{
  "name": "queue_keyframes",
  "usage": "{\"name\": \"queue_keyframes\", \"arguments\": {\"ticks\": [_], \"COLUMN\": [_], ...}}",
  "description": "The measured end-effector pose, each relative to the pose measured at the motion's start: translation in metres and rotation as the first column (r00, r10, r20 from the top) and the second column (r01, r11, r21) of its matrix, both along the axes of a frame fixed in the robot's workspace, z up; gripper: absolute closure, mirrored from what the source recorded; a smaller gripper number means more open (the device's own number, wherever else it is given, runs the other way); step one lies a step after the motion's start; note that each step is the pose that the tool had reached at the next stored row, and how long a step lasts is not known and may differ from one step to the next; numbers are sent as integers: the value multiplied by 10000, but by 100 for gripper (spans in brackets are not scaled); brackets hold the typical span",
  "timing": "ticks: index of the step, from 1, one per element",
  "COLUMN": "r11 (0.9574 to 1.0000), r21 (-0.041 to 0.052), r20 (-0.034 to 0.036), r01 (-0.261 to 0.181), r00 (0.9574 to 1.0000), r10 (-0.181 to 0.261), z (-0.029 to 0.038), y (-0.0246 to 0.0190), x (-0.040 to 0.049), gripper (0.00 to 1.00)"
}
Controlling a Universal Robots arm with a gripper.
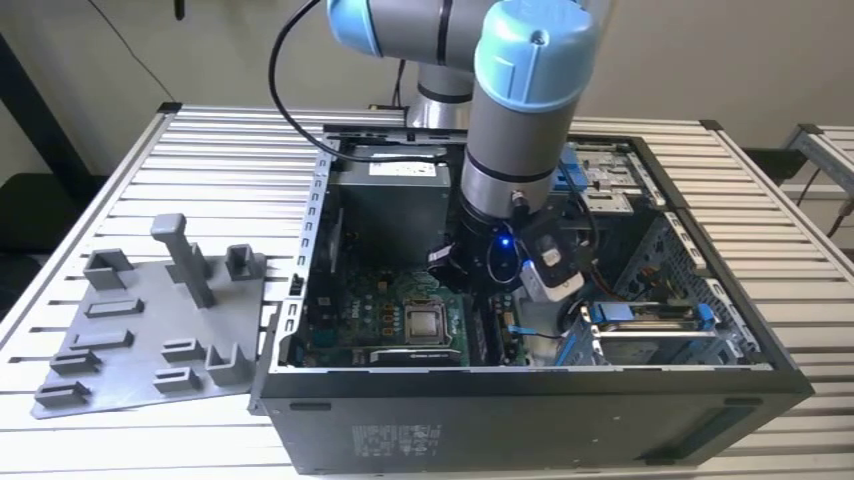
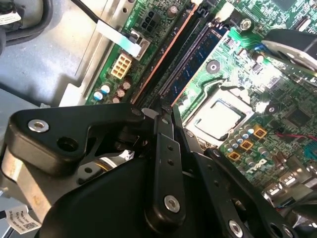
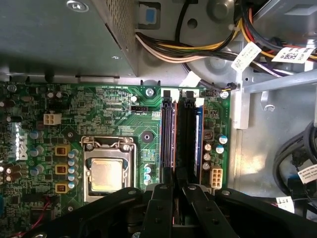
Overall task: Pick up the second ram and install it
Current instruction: 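Insert the second ram into the second slot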
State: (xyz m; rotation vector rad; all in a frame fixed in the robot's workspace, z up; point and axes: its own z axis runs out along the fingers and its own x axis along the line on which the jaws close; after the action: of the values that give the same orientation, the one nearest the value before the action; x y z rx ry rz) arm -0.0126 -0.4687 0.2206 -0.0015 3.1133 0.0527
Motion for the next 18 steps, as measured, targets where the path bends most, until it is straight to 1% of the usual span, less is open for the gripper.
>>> {"name": "queue_keyframes", "arguments": {"ticks": [3, 8, 12, 17, 18], "r11": [10000, 10000, 10000, 10000, 10000], "r21": [7, 13, 26, 29, 54], "r20": [0, -1, -5, -5, -3], "r01": [2, 18, 31, 32, 32], "r00": [10000, 10000, 10000, 10000, 10000], "r10": [-2, -18, -31, -32, -32], "z": [-24, -37, -71, -77, -86], "y": [0, -3, -7, -6, -1], "x": [0, -1, -1, -1, 0], "gripper": [86, 86, 86, 86, 86]}}
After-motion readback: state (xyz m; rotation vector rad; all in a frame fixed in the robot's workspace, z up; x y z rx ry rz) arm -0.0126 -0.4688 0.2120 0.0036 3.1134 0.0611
